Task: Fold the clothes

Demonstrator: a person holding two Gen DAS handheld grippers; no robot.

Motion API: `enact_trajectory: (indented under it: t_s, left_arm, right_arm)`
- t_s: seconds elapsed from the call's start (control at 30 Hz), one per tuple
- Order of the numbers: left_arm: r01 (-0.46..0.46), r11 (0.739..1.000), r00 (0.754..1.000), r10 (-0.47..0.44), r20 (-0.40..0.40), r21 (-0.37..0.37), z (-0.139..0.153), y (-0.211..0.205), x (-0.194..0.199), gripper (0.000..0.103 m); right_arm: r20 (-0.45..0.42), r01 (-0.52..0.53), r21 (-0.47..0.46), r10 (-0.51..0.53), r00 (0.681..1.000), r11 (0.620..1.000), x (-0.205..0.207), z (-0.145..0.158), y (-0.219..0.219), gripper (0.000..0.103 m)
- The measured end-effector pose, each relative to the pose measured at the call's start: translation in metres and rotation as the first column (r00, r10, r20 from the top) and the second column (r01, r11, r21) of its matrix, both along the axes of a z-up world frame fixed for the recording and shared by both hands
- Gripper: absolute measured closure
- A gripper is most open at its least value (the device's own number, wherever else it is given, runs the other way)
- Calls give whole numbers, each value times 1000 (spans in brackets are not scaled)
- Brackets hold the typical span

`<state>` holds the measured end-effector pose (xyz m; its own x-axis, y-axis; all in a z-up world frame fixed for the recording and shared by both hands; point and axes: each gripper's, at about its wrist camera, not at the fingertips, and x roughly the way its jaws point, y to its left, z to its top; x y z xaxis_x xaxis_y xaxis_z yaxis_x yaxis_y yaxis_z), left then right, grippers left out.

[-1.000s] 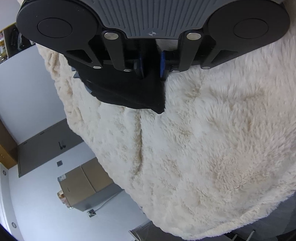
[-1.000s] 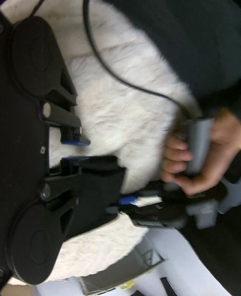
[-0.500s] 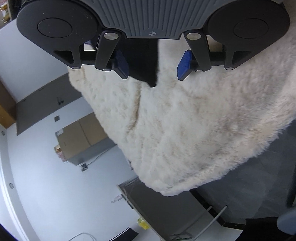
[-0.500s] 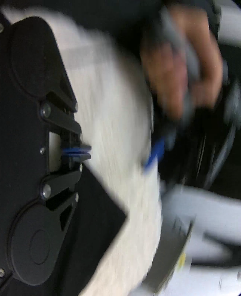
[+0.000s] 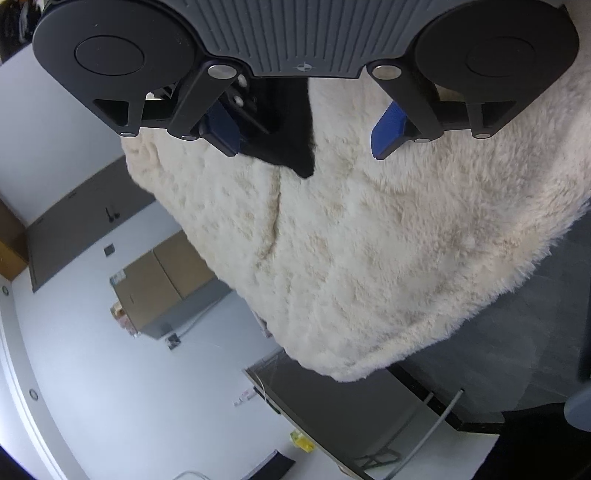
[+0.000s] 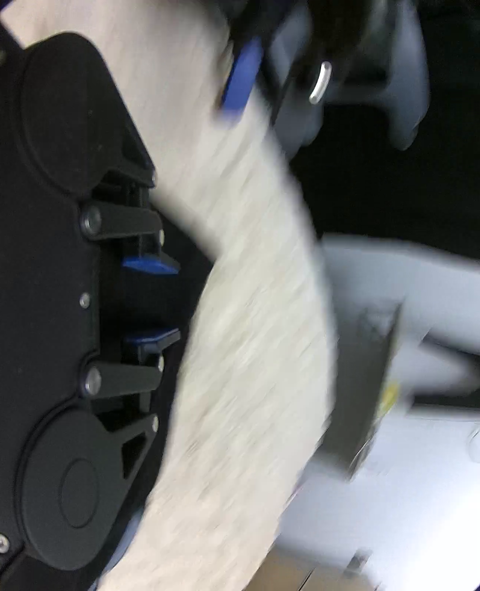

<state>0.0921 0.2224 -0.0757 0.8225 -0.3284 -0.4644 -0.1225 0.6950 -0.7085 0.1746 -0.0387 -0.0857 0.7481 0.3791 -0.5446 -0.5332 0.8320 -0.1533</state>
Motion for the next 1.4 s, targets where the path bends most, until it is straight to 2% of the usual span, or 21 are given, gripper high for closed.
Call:
enact_trajectory:
  t_s: [0.07,0.13,0.23,0.33,0.4,0.43,0.47,0.53,0.63,0.7,0.77,0.83,0.9,1.0,1.07,1.13,1.17,1.23,1.3,1.37,1.4]
  left_arm:
    - [14,1000,1000,-14,-3,3,-1,-2,2,30]
    - [27,1000,1000,-28,-5,-4,-2,-3,4,30]
    - [65,998,998,-65,8,24,1,-11,5,30]
    - [101,993,995,-102,19,52,4,-20,7,29]
    - [137,987,989,-141,35,85,7,-29,8,28]
    - [160,981,985,-166,46,107,9,-35,8,28]
    - [170,978,983,-177,48,120,10,-38,8,28]
    - [202,965,976,-213,50,168,12,-50,10,28]
    - [195,962,979,-203,24,191,7,-50,12,28]
    - [191,960,980,-196,7,207,4,-51,13,28]
    - [187,957,982,-189,-10,223,1,-51,15,28]
    - [183,954,983,-182,-26,239,-2,-52,16,28]
    - [184,951,982,-191,6,248,2,-53,15,28]
    - [220,946,963,-249,99,239,10,-58,9,28]
    - [250,939,952,-283,115,237,11,-63,9,28]
    - [297,926,934,-333,133,235,10,-71,11,26]
    - [311,921,928,-348,131,236,9,-74,13,26]
    - [350,908,912,-387,139,232,7,-83,19,26]
    - [380,897,895,-418,155,225,5,-91,25,24]
    - [389,889,896,-426,127,240,-1,-98,31,24]
    - [393,884,898,-428,101,252,-5,-102,34,24]
  right_arm:
    - [-3,92,20,-92,996,996,7,7,-35,74]
    - [40,162,-2,-162,986,987,7,16,-76,68]
    - [91,253,-33,-249,964,967,8,26,-128,53]
    - [88,434,-51,-428,899,900,17,27,-193,55]
    - [85,522,-6,-520,850,853,10,31,-229,55]
    - [92,531,17,-530,843,847,6,32,-236,55]
    - [107,518,35,-518,848,855,1,32,-234,55]
    - [127,439,84,-447,886,894,-12,33,-210,55]
    - [154,308,127,-326,933,943,-35,37,-174,54]
    - [180,123,107,-141,973,987,-58,33,-115,54]
    - [136,-13,78,2,991,997,-79,22,-70,54]
    - [58,-113,48,111,992,992,-98,10,-36,55]
    - [-30,-156,4,157,987,988,-113,-4,-18,63]
    - [-107,-328,5,327,939,945,-141,-7,-18,62]
    - [-112,-361,31,362,925,932,-146,0,-30,62]
    - [-74,-293,103,301,951,951,-144,20,-63,56]
    - [-66,-207,155,219,974,966,-138,28,-84,52]
    - [-71,-24,251,43,997,968,-124,41,-128,46]
    - [-98,155,303,-131,987,940,-110,47,-173,46]
    - [-95,275,308,-258,961,911,-99,50,-212,46]
    - [-84,290,302,-277,957,908,-91,51,-217,46]
